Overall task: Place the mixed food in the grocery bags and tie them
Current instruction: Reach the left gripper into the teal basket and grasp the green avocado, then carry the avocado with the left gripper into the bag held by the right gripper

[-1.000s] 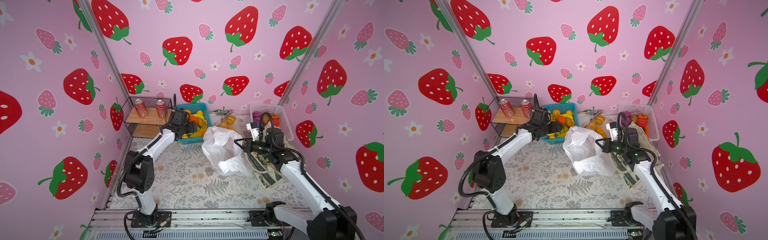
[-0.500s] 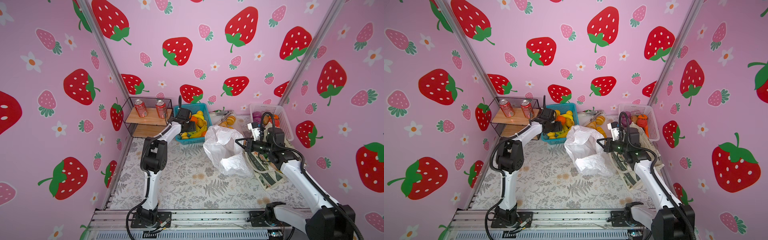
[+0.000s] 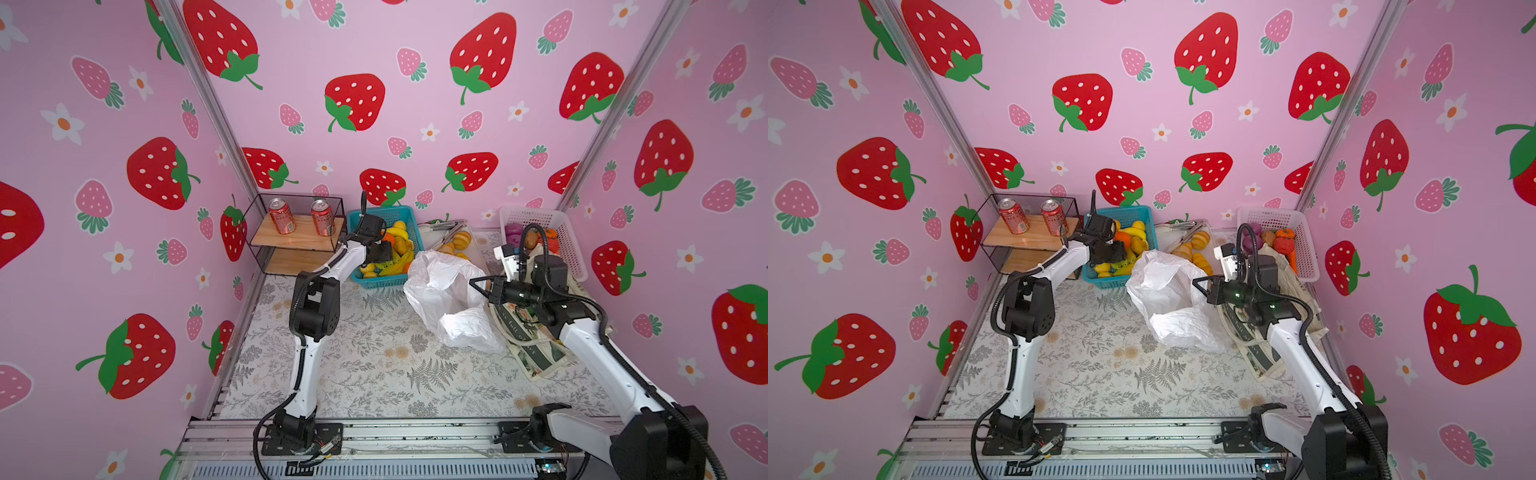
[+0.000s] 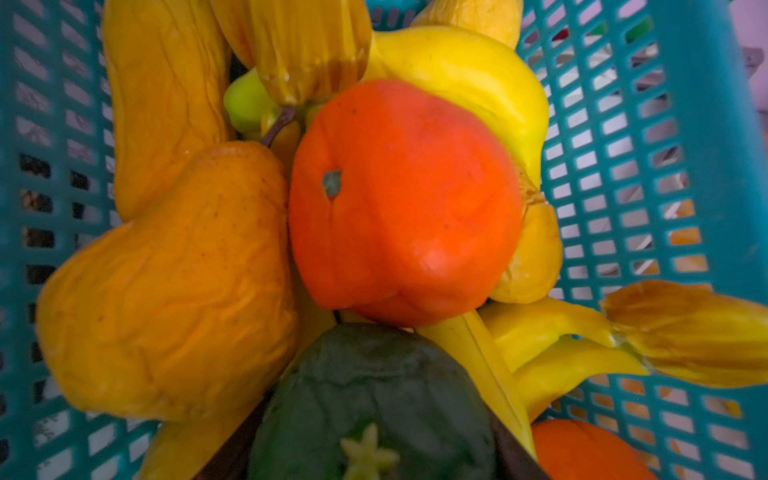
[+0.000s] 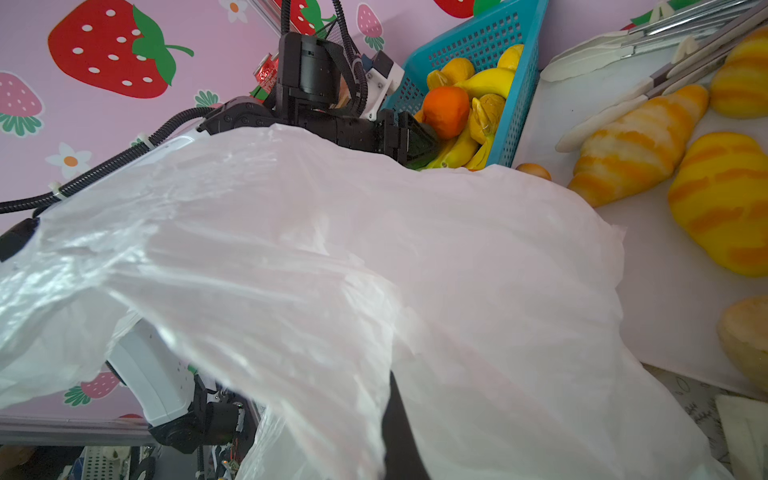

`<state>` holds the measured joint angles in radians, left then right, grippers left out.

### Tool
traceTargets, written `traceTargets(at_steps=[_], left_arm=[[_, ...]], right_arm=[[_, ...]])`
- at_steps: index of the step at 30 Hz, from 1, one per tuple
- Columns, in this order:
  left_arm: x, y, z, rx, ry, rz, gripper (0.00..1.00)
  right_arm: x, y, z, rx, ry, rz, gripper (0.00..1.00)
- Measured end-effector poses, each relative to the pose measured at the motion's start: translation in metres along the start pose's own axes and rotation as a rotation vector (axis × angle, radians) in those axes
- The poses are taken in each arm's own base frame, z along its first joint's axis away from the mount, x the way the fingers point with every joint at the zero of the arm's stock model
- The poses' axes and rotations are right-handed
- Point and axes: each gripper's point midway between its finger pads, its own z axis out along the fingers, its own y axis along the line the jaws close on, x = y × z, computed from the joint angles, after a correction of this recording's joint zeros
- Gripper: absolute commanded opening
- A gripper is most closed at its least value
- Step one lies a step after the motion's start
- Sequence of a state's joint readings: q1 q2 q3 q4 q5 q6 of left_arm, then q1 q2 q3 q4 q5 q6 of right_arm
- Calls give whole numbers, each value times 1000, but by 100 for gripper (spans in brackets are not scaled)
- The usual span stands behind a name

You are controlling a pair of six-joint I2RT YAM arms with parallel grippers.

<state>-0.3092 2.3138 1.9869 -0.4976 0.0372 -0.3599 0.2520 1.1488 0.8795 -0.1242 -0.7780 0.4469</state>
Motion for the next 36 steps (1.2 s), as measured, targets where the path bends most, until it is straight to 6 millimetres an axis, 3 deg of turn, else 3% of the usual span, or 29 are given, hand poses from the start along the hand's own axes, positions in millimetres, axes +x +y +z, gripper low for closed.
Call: traceTargets(at_steps=[3,6,9,12,15,17,22,26,29,31,36], left_arm=[[-1,-1,-5,5,-5,-2,49],[3,-3,-27,26,-11,-7,45],[3,-8,-66,55,-51,-15,44],[8,-16,-118,104,-128,-28,42],[34,-25,-166,163,-181,-34,41],[60,-31,-188,194,-188,-24,41],[147,-52,-217,293,-120,56,37],[202,-85,-245,453,-103,162,38],[221,-113,-272,600,-153,231,38],[221,-130,-288,675,-196,256,37],[212,-154,-293,743,-245,274,40]], right_arm=[[4,-2,1,2,5,5,2],[6,-3,1,3,6,7,2],[5,-2,0,3,0,5,2],[3,-2,-1,3,-9,5,2],[2,-2,-2,6,-14,8,2],[2,-3,-2,7,-18,13,2],[1,-3,-2,8,-23,15,2],[1,-4,-2,11,-25,14,2],[1,-3,-2,10,-25,14,2],[1,-2,-2,6,-25,16,2],[1,2,-6,0,-39,13,2]])
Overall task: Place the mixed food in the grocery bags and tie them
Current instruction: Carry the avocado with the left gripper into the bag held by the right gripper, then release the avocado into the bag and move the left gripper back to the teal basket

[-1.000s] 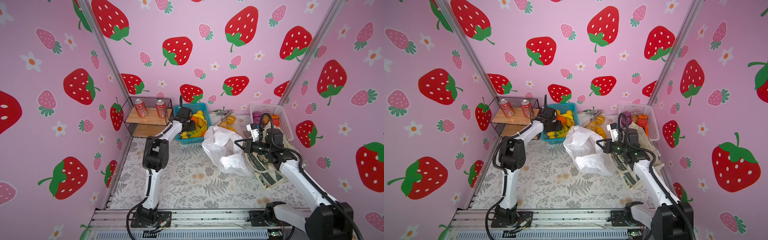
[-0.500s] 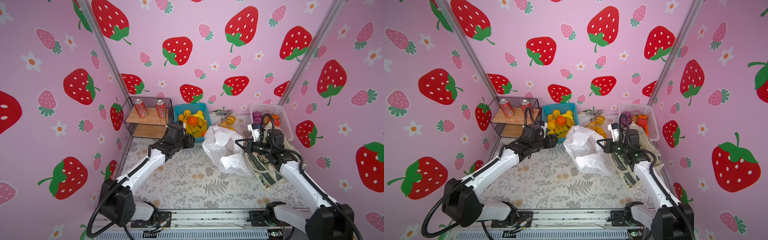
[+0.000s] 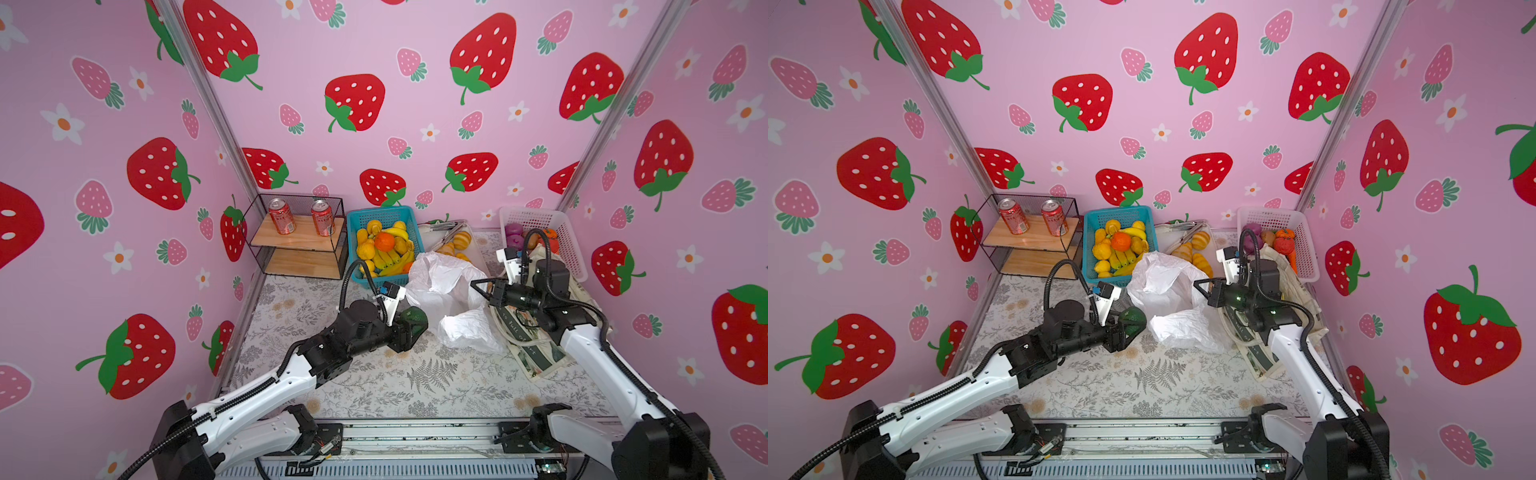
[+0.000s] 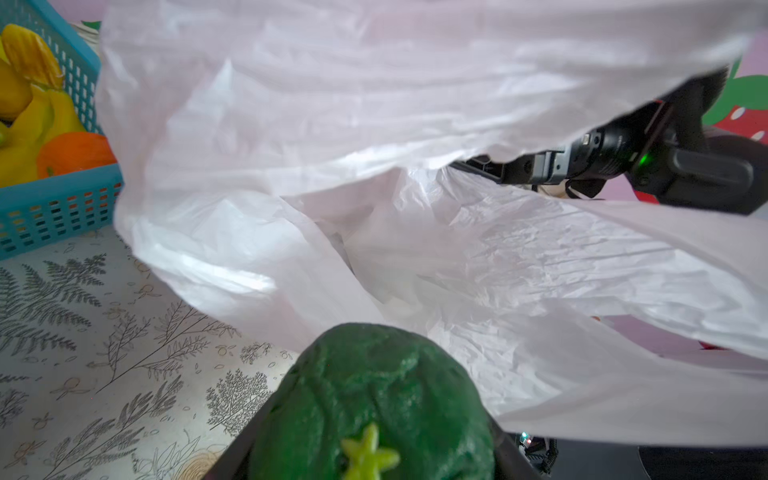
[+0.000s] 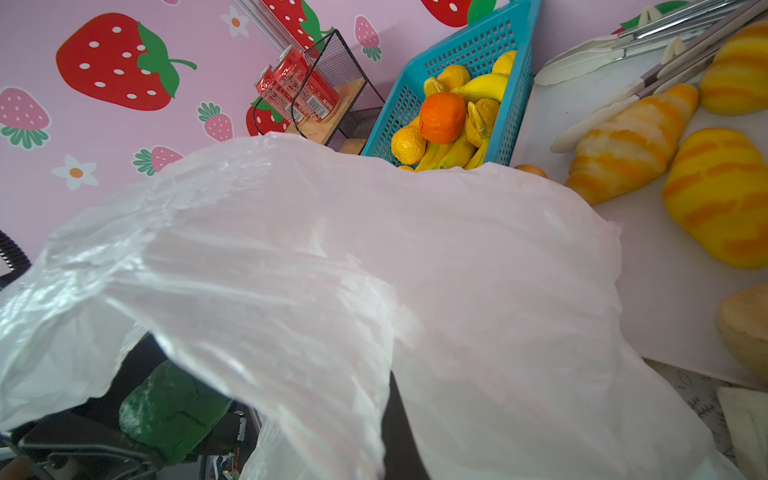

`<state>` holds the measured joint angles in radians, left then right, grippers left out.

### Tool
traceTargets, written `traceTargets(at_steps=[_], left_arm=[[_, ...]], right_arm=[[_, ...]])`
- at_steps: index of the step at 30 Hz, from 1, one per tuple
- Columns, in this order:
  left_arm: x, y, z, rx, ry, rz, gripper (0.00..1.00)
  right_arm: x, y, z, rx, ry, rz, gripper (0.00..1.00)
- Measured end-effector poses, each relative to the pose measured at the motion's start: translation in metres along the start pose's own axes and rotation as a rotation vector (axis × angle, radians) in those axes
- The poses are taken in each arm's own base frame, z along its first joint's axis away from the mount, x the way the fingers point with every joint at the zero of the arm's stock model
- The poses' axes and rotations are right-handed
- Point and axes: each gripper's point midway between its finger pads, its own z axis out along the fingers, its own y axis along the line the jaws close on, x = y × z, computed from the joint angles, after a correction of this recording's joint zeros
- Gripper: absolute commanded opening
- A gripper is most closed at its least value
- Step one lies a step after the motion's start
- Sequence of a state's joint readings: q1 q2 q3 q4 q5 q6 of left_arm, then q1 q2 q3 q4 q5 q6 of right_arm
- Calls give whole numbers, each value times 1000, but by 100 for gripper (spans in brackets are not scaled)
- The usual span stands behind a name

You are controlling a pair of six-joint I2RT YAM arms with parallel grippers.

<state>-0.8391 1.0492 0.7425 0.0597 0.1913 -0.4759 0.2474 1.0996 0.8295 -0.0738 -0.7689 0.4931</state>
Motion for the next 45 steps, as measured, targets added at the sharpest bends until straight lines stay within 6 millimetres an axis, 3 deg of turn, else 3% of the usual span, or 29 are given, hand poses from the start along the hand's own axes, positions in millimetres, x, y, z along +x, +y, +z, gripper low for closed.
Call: traceTargets(at_steps=[9,14,19,25,29,33,39,45], left_arm=[[-15,-2,58,8,9,23,59],[-11,1,90,-32,35,43,73],[-1,15,98,-105,64,48,81],[-1,22,97,-145,74,69,84],[3,23,93,-153,96,86,84],[-2,14,77,-131,105,116,83],[-24,-4,31,-65,81,176,82],[-40,3,-17,-16,39,166,82]], right_arm=[[6,6,-2,-23,2,24,2],[10,8,1,-45,3,44,2],[9,9,1,-49,-2,52,2],[8,8,2,-49,-4,52,2],[8,7,3,-47,-5,52,1],[8,4,3,-40,-3,56,1],[9,-10,4,-6,-1,66,1],[7,-21,6,26,-6,74,1]])
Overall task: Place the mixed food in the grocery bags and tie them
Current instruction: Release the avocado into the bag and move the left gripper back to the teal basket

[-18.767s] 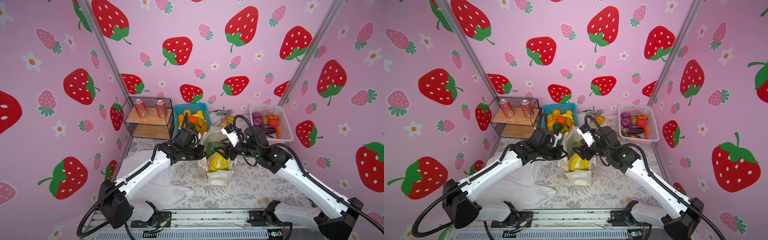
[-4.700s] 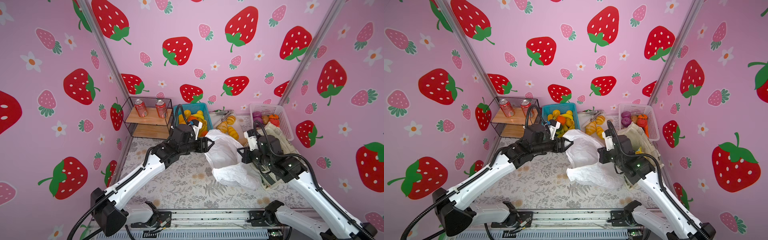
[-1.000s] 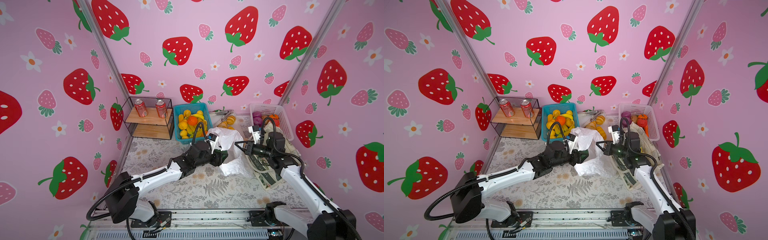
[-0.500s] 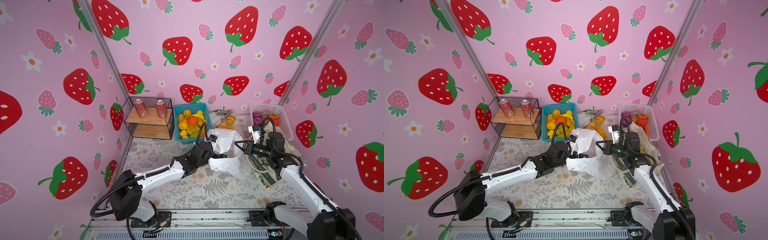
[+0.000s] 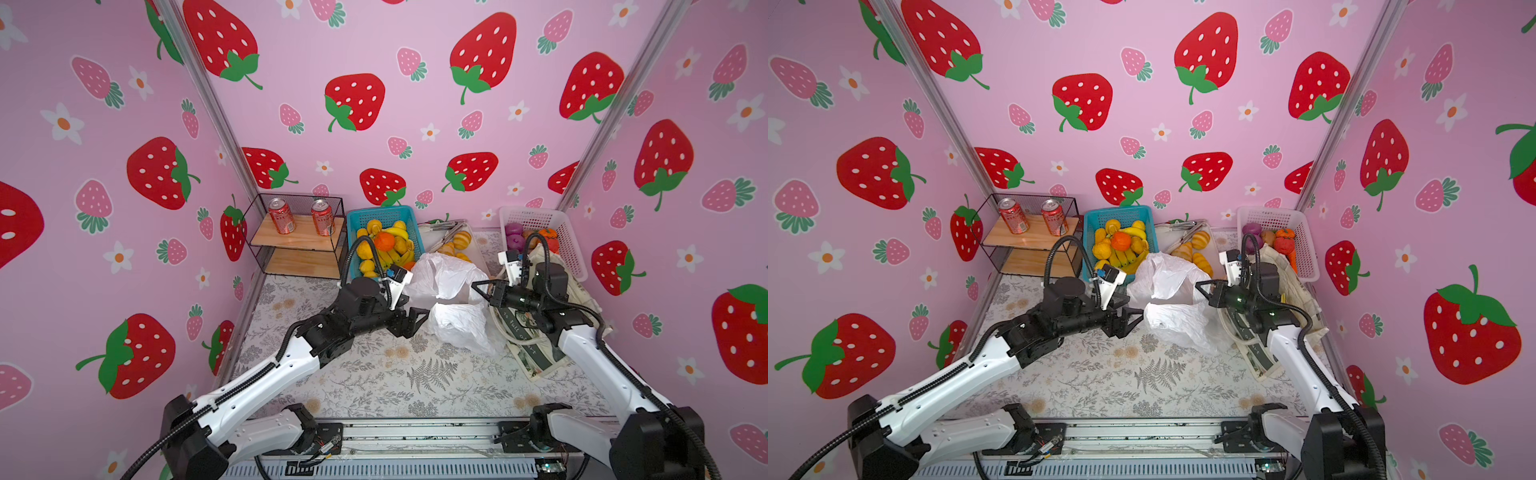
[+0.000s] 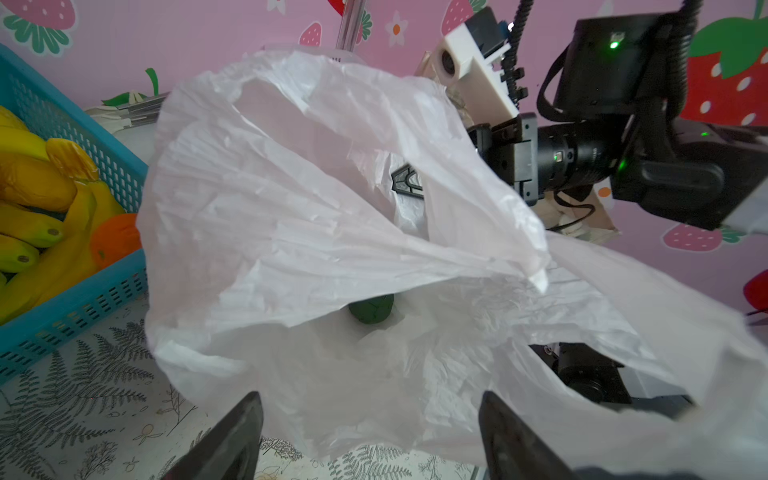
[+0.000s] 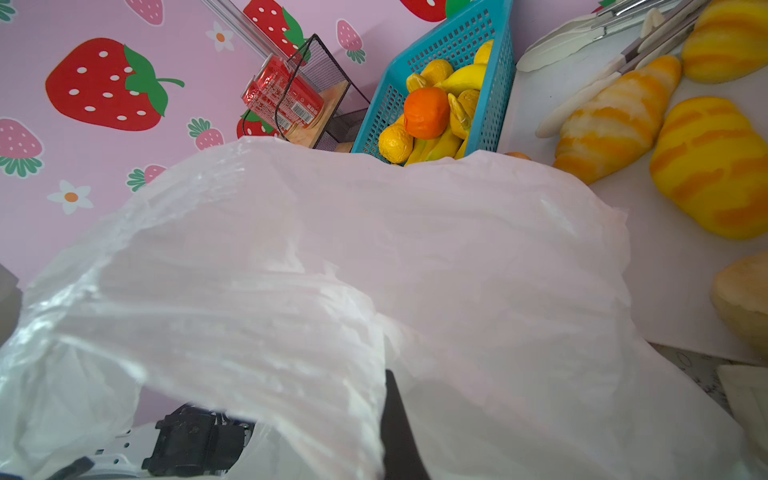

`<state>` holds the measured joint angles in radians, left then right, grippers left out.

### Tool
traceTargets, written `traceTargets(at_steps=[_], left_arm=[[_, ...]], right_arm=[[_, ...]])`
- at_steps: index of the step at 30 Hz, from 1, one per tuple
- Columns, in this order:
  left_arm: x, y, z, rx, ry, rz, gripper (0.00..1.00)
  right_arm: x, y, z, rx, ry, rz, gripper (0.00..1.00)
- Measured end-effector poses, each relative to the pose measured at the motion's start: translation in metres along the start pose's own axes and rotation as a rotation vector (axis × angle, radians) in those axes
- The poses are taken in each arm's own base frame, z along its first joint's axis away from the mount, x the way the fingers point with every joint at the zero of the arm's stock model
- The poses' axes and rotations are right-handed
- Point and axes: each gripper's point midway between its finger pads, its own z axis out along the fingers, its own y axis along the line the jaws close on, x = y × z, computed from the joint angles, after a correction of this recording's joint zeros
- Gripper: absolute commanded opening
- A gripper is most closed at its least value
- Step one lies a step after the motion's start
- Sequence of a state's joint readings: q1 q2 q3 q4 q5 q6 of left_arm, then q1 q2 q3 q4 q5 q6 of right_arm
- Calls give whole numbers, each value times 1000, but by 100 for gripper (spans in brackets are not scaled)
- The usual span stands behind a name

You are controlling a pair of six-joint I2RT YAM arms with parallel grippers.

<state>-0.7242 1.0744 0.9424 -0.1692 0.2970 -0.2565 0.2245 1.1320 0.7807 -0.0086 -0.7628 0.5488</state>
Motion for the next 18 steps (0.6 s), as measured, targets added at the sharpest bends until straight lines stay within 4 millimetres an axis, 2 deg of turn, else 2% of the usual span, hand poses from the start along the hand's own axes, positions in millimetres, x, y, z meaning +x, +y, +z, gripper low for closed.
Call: traceTargets(at_steps=[5,10,13,18], left_arm=[[-11,29,-21,-31,-42,-76,82],[-24,92,-32,-239,-92,-246,82],[-32,133,-31,-372,-112,-333,83],[-30,180,-19,-511,-96,-401,84]], right_arm=[[-2,-4,0,24,-11,-1,1],[-4,-3,-2,27,-20,-11,1],[-4,-2,-2,25,-19,-13,2],[-4,-2,-2,25,-19,-26,1]])
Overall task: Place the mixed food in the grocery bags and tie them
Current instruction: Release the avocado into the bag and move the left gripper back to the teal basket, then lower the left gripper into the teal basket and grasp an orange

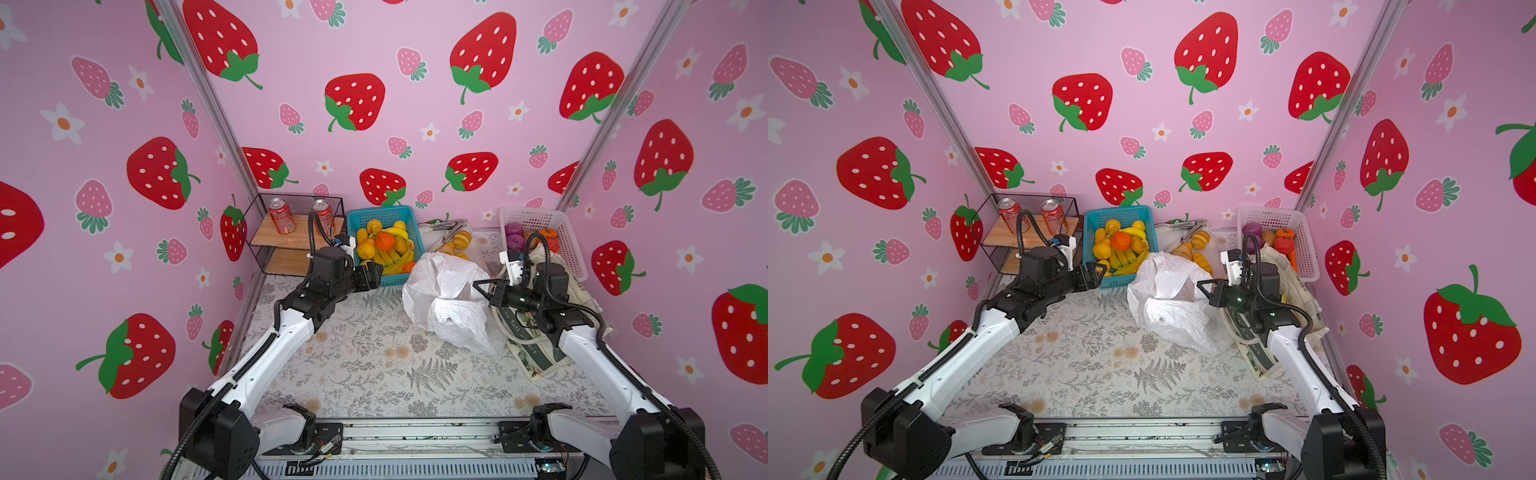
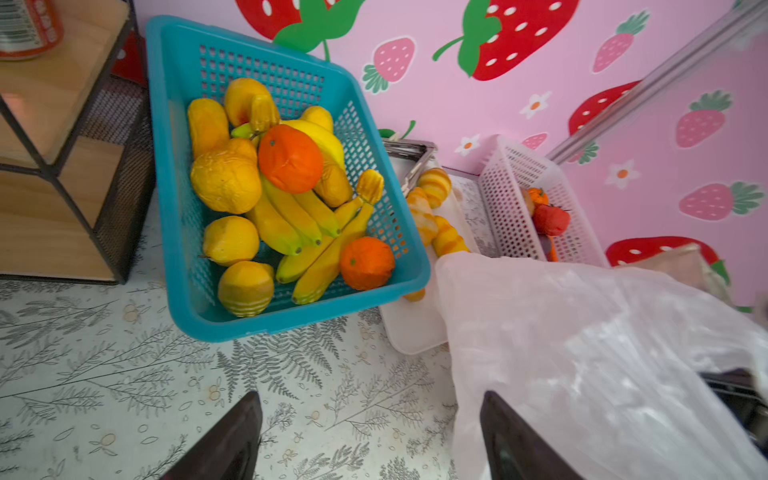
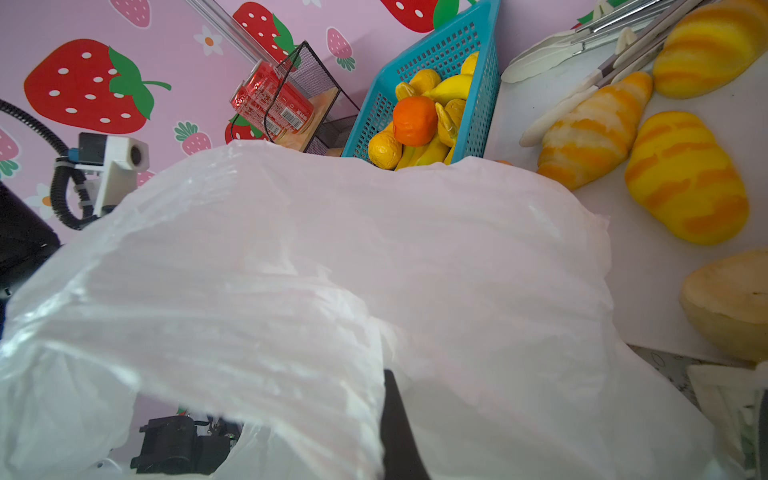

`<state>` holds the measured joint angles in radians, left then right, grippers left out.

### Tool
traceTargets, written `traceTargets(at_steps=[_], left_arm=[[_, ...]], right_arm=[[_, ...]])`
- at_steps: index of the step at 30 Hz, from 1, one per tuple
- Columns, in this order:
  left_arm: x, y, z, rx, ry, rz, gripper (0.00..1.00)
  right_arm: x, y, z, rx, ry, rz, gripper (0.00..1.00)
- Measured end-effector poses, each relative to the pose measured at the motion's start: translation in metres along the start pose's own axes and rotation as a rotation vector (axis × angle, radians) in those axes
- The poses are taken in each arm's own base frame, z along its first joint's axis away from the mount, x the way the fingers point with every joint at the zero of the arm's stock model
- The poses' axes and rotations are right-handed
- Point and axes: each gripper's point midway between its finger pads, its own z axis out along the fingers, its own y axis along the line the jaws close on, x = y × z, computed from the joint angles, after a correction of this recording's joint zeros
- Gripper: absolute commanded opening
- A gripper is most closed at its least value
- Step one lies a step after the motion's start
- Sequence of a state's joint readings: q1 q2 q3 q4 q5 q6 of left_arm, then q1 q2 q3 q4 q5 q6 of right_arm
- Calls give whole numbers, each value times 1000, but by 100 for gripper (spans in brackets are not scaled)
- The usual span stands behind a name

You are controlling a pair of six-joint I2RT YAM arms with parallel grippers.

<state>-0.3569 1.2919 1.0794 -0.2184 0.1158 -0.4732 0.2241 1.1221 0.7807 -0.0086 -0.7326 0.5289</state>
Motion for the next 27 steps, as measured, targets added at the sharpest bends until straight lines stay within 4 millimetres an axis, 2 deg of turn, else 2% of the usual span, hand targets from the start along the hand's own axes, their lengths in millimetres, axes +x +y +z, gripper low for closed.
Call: traceTargets(at_steps=[7,13,22,27], left_arm=[[-12,30,52,-123,47,-11,83],[-8,45,88,-175,118,-7,81],[-4,55,118,-219,199,39,80],[-3,58,133,-231,237,69,75]], right_arm=[[-5,0,-2,16,-8,-34,1],[-2,-2,-2,29,3,-48,1],[1,-5,-3,44,11,-65,1],[0,-6,-3,49,9,-65,1]])
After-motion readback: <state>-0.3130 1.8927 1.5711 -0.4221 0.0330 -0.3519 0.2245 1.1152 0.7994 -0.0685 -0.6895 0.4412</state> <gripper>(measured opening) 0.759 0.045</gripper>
